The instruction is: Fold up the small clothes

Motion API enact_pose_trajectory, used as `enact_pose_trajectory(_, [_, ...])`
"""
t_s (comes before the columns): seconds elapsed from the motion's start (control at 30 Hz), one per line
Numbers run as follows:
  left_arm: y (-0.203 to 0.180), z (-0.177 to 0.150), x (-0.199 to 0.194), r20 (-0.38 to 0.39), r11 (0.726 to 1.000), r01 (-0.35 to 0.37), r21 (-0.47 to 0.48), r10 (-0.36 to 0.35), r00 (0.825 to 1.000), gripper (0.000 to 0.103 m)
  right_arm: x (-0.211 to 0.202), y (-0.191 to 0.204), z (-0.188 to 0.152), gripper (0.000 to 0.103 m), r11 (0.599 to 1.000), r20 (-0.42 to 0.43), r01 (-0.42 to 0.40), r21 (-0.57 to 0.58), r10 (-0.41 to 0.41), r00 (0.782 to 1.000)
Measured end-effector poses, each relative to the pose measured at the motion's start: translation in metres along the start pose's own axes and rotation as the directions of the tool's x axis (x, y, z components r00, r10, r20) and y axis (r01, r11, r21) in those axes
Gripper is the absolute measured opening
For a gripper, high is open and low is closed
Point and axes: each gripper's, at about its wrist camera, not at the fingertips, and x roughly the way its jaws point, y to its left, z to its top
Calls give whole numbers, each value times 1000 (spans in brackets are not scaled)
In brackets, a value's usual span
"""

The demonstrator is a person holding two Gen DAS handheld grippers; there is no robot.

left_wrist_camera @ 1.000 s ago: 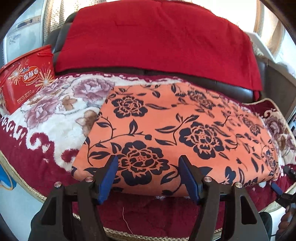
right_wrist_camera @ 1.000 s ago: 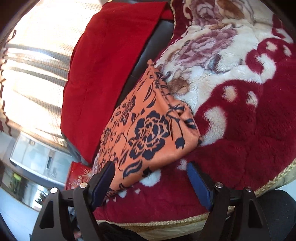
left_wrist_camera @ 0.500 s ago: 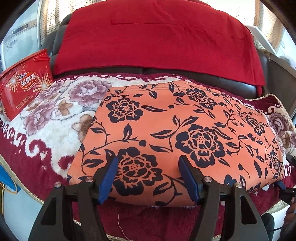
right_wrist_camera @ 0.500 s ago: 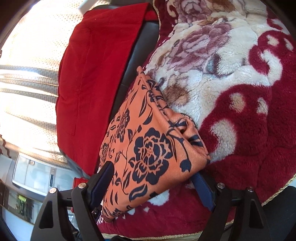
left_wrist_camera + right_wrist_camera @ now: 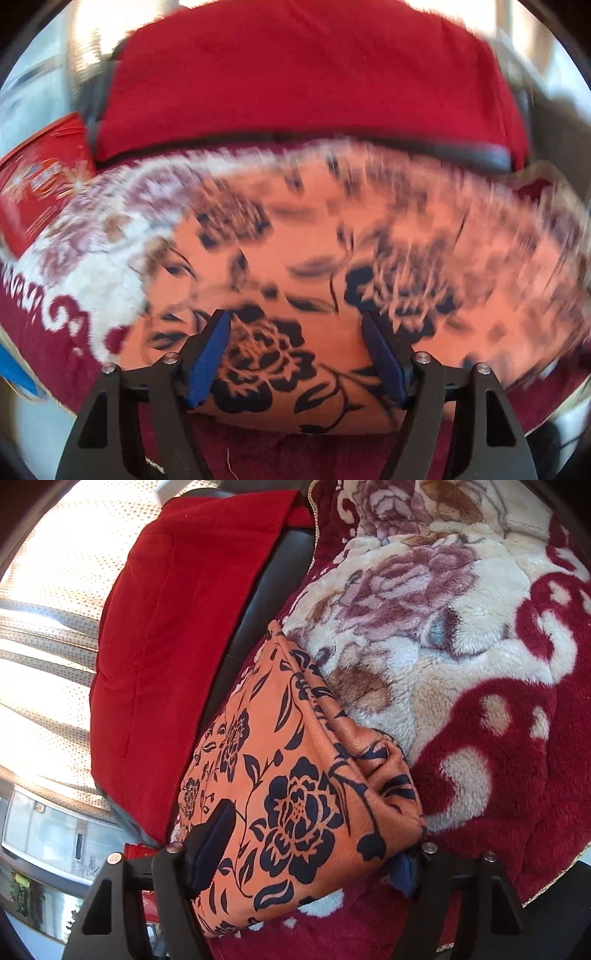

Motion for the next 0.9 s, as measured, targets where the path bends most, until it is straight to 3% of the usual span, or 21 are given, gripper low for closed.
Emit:
enact_pose_trajectory(0.23, [9,9,-23,118,999,19,-37,-15,993,77,12,13,4,78,999,-5,52,-3,-53,999])
enact_pose_trajectory(0.3, [1,2,4,8,1000,7,18,-7,1000,77,17,18,6,78,997,4,73,-25,-73,997])
enact_pose_trajectory(0.37, [3,-3,7,53,1000,17,17,-18,998,79,25,24,8,61,991,9,113,-72,-112,994])
enact_pose_trajectory(0.4, [6,-2,8,42,999,33,7,-33,999,79,32,28,12,22,985,-7,144,-97,-145,989])
enact_pose_trajectory(0.47, [13,1,9,24,998,66,-19,-66,998,79,37,38,16,20,977,-8,172,-122,-175,985])
enact_pose_trajectory(0.57, [23,4,4,19,993,110,-39,-110,994,79,31,90,17,19,943,66,207,-260,-196,978])
enact_pose_trajectory(0.67, [51,3,-5,48,978,144,-154,-138,989,79,22,177,-1,18,864,149,184,-469,-128,981])
enact_pose_trajectory(0.77, [99,-6,-21,124,936,173,-307,-141,982,79,25,258,-49,18,727,161,133,-673,-32,986])
enact_pose_trajectory(0.87, [153,-21,-30,189,885,149,-442,-71,980,79,48,306,-113,18,589,87,58,-806,20,996])
enact_pose_trajectory(0.9, [174,-31,-30,206,855,143,-498,-43,978,78,68,314,-141,18,534,45,34,-845,7,999])
